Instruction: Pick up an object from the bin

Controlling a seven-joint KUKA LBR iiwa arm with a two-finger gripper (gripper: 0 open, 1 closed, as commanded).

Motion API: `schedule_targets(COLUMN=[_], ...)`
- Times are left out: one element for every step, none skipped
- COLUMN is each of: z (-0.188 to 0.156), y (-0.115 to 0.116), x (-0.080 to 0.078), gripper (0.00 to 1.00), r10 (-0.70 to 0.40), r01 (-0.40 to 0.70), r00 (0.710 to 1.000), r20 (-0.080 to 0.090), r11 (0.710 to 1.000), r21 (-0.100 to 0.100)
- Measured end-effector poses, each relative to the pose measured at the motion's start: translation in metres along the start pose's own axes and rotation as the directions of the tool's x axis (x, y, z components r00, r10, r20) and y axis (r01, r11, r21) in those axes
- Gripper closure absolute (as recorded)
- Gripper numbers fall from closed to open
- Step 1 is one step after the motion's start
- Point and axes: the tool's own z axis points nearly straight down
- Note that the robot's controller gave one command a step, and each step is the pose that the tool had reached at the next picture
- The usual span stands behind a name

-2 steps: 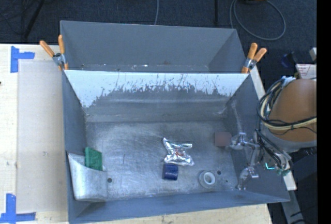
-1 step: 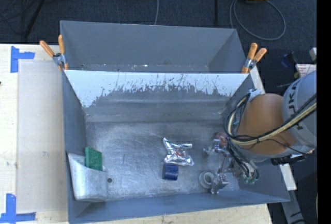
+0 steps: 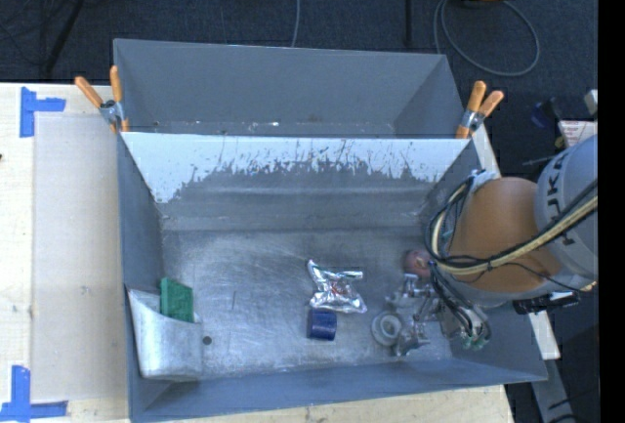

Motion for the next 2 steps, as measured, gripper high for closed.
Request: schedule_targets(z=[-0.122,-0.167], y=[0.008,0.005], x=[-0.005,-0.007], gripper=[1.00,1.00], r10=[-0.036,-0.305], r01=[0.036,0.305], r00=[0.999,0.952], r20=[0.000,-0.005], r11=[0.999,0.952], r21=[-0.001,-0.003])
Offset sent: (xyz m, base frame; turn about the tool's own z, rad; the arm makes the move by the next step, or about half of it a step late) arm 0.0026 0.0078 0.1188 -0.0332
